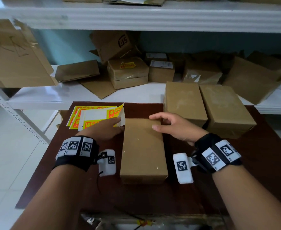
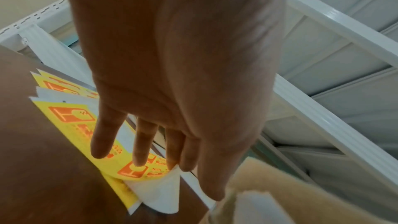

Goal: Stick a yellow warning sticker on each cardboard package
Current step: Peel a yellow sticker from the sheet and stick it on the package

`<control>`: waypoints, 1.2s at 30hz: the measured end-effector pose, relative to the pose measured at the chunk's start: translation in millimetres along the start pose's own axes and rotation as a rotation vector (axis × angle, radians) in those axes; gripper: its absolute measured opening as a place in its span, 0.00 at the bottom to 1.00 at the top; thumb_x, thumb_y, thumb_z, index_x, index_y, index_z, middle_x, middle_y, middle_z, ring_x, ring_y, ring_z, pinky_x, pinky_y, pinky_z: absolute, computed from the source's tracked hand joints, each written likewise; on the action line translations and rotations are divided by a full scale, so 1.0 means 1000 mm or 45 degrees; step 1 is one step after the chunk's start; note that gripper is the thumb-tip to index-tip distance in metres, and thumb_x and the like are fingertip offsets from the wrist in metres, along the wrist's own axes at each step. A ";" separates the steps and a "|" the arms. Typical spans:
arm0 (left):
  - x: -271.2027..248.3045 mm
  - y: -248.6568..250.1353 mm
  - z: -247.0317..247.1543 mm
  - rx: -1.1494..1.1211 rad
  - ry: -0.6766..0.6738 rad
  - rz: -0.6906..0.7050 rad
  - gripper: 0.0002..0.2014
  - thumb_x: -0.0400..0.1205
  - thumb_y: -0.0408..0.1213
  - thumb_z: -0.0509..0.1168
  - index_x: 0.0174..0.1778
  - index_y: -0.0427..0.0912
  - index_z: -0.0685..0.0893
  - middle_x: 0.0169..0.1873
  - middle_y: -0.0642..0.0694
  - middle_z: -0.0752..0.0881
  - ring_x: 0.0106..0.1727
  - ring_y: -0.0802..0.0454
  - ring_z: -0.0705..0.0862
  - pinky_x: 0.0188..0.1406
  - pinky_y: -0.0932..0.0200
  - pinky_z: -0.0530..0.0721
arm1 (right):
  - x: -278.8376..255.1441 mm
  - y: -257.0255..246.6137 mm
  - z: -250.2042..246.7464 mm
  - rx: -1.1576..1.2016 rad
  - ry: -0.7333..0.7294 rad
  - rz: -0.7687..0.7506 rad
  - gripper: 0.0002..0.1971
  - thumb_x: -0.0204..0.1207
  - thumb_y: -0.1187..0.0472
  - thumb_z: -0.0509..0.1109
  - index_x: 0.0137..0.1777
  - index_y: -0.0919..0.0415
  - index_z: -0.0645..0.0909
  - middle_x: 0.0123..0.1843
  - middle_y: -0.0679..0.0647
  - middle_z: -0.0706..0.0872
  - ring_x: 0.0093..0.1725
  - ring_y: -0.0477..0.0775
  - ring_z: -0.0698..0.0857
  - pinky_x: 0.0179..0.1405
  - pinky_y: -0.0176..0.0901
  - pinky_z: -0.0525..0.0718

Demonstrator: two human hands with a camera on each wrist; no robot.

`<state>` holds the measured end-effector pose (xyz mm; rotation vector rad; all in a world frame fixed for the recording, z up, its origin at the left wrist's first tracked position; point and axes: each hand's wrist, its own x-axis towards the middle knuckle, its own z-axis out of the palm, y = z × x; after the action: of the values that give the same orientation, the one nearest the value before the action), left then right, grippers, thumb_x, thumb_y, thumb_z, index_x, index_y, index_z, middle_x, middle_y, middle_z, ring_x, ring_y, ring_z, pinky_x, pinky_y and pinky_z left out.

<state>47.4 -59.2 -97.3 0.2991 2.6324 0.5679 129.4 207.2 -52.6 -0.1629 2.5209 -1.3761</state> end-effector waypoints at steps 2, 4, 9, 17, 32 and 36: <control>-0.007 0.009 -0.009 -0.037 0.088 0.049 0.31 0.88 0.52 0.60 0.87 0.51 0.62 0.86 0.47 0.63 0.86 0.46 0.61 0.81 0.50 0.60 | -0.001 -0.001 -0.002 0.053 -0.004 0.016 0.20 0.84 0.54 0.71 0.75 0.47 0.79 0.68 0.36 0.80 0.62 0.29 0.75 0.58 0.23 0.72; -0.018 0.019 -0.018 -0.079 0.141 0.116 0.29 0.89 0.49 0.59 0.86 0.50 0.63 0.85 0.47 0.65 0.85 0.45 0.64 0.75 0.54 0.64 | -0.001 -0.002 -0.004 0.112 0.019 0.021 0.19 0.84 0.54 0.70 0.74 0.47 0.80 0.69 0.40 0.82 0.69 0.35 0.78 0.67 0.31 0.75; -0.042 0.044 -0.034 -0.266 0.285 0.323 0.30 0.88 0.51 0.61 0.86 0.57 0.62 0.85 0.55 0.64 0.85 0.53 0.64 0.82 0.52 0.64 | -0.001 -0.006 -0.008 0.275 0.108 0.035 0.20 0.85 0.55 0.69 0.76 0.49 0.79 0.68 0.41 0.86 0.66 0.32 0.81 0.64 0.30 0.76; -0.071 0.102 -0.019 -0.326 -0.057 0.832 0.25 0.86 0.41 0.64 0.78 0.63 0.67 0.78 0.73 0.59 0.75 0.88 0.55 0.72 0.84 0.55 | -0.012 -0.010 -0.004 1.139 0.126 -0.031 0.24 0.78 0.45 0.68 0.68 0.59 0.80 0.60 0.57 0.88 0.57 0.56 0.88 0.64 0.52 0.87; -0.054 0.059 -0.043 -0.915 0.366 0.407 0.36 0.71 0.65 0.75 0.76 0.70 0.73 0.75 0.58 0.79 0.78 0.56 0.75 0.74 0.43 0.77 | -0.018 -0.018 -0.018 1.012 0.311 -0.026 0.09 0.87 0.66 0.64 0.64 0.59 0.82 0.59 0.58 0.92 0.54 0.56 0.92 0.38 0.45 0.93; -0.046 0.056 -0.045 -1.111 0.363 0.359 0.53 0.64 0.62 0.81 0.84 0.64 0.62 0.76 0.55 0.78 0.73 0.53 0.80 0.70 0.38 0.81 | -0.013 -0.019 -0.015 0.812 0.324 -0.054 0.08 0.87 0.66 0.65 0.59 0.56 0.82 0.55 0.53 0.92 0.52 0.53 0.92 0.37 0.43 0.91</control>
<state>74.7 -37.7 -19.3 0.3182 2.3079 1.8680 137.4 212.0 -26.5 0.0910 2.1198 -2.2521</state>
